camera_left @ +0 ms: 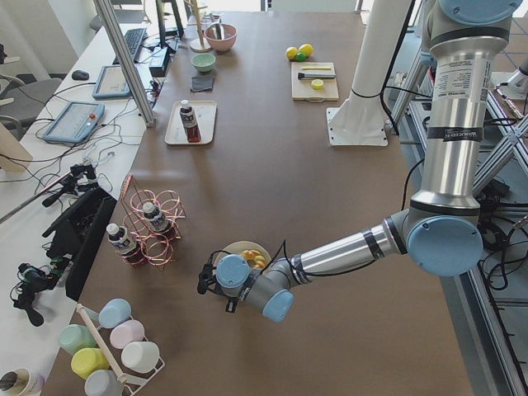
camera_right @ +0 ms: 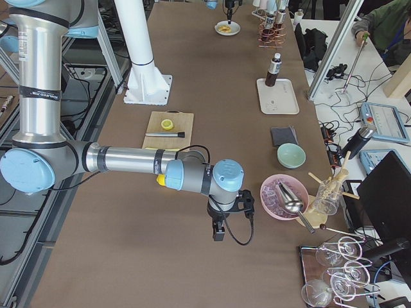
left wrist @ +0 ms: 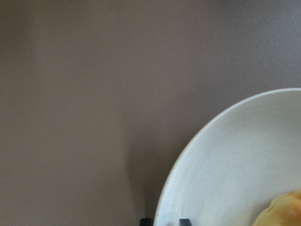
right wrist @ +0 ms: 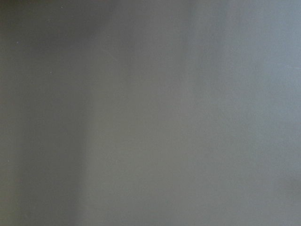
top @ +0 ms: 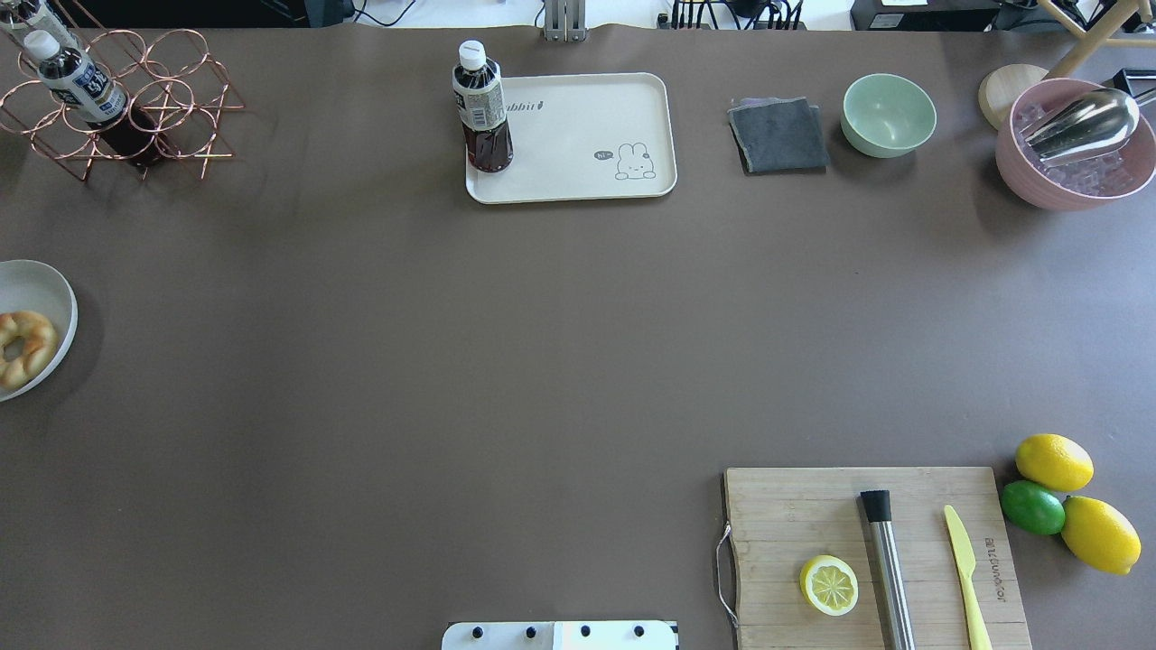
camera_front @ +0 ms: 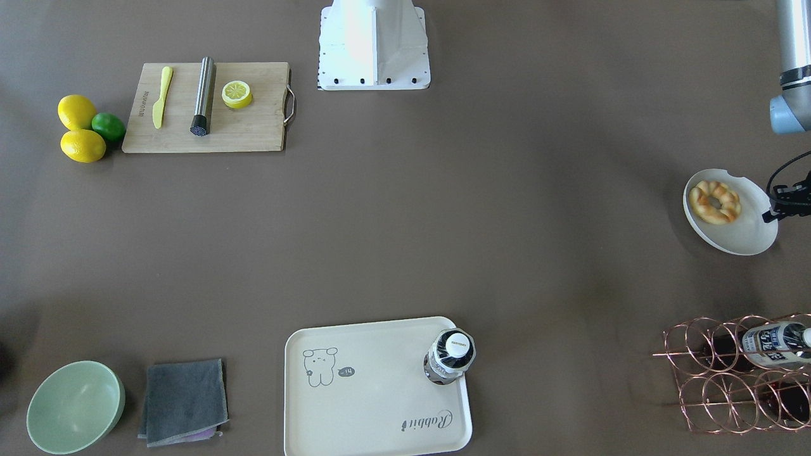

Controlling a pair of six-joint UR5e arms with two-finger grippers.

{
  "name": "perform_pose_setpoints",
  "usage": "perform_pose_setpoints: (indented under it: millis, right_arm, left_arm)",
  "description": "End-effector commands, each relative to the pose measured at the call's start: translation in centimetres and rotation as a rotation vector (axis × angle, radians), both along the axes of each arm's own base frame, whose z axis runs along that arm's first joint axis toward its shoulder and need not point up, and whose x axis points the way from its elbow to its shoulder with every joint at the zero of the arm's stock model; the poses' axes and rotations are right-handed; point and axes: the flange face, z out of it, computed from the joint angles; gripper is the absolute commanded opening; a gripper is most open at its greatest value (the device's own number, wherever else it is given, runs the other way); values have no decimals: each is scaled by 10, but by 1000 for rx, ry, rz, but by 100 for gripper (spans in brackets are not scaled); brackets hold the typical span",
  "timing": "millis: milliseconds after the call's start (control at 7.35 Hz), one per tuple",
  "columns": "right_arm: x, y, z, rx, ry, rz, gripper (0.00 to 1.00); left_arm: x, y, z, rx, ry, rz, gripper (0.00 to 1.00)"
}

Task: Place donut on tray

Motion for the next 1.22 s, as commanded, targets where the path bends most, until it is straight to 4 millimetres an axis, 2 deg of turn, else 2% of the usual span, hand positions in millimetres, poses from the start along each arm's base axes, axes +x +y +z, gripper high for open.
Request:
perform_pose_setpoints:
  millis: [0, 136, 408, 544, 816, 952, 1088]
  right_arm:
    - [-1, -2, -1, 2, 0, -2, 100]
    - [-2, -2, -1, 2, 0, -3, 100]
    - [-6, -2, -2, 1, -21, -5, 100]
    - [-9, -5, -9, 9, -62, -2, 100]
    - [-18, -9, -32, 54, -104, -15, 100]
    - [-18, -11, -55, 105, -101, -20, 100]
    - [-17, -13, -79, 206, -88, -26, 100]
  left_arm:
    - [5, -19, -36, -9, 54, -37, 0]
    - [9, -30, -70, -23, 85, -88, 0]
    - [28, -50, -113, -47, 132, -132, 0]
    - [58, -51, -144, -67, 166, -125, 0]
    - [110, -37, -208, -105, 273, -129, 0]
    - [148, -24, -242, -130, 345, -107, 0]
    - [191, -9, -290, -184, 423, -98, 0]
